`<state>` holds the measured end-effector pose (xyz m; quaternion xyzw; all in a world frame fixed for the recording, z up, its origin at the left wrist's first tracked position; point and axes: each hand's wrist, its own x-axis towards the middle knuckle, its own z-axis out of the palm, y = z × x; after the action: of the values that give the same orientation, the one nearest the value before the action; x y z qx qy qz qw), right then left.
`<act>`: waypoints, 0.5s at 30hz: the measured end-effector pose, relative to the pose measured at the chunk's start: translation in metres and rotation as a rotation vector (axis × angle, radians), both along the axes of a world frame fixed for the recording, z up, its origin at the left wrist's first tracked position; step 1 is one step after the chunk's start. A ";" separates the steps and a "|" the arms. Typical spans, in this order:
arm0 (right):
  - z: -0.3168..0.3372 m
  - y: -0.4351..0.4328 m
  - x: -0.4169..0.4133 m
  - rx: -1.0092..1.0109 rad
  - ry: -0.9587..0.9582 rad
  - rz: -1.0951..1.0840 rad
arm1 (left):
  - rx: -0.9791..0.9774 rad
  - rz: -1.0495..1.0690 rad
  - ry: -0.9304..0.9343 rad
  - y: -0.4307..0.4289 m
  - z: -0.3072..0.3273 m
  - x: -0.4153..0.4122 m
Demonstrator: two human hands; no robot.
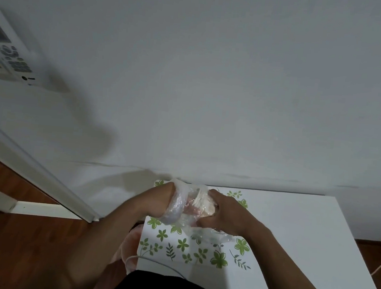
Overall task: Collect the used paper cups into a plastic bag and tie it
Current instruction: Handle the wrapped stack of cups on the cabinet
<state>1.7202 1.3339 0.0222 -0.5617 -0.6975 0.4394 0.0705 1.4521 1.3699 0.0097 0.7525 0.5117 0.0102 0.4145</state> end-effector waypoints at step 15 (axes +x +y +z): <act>-0.019 0.008 0.031 0.072 -0.031 -0.041 | -0.248 0.338 -0.461 -0.006 0.032 -0.027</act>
<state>1.7515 1.3420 0.0030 -0.5797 -0.7021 0.4038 0.0891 1.4246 1.3643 0.0420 0.5782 0.5196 0.1867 0.6007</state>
